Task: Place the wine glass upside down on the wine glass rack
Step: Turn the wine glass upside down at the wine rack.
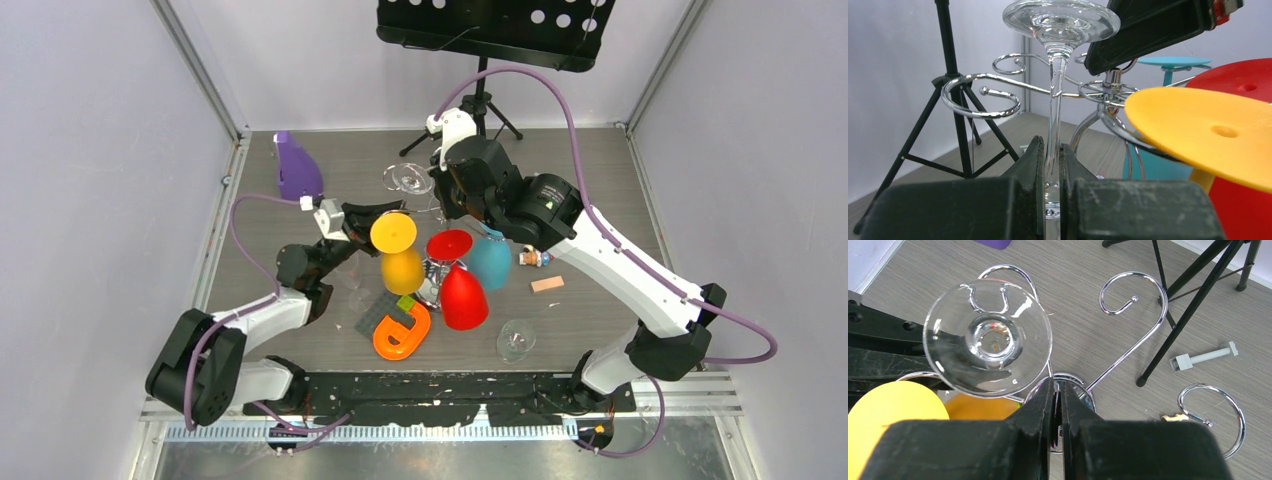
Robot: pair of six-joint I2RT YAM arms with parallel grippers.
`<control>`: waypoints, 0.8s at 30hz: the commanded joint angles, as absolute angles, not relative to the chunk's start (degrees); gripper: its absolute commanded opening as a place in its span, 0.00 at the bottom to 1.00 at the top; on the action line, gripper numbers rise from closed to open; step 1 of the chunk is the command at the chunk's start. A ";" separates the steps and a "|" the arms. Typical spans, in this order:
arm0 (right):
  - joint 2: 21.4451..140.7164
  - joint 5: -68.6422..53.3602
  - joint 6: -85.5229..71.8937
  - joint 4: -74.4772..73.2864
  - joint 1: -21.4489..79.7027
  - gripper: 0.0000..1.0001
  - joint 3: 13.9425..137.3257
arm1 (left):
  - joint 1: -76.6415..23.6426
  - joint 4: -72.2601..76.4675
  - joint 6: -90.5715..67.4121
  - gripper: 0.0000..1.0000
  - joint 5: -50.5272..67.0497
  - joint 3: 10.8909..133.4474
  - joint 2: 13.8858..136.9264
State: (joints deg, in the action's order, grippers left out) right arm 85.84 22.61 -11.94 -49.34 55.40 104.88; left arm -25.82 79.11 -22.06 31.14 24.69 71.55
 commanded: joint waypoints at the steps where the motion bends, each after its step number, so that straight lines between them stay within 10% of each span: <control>1: 84.00 19.72 -13.03 -48.25 55.73 0.06 104.52 | -26.02 85.34 -20.75 0.00 29.52 26.34 72.77; 24: 83.66 19.69 -12.51 -48.32 55.72 0.05 104.30 | -25.93 85.32 -21.31 0.00 17.66 30.70 77.69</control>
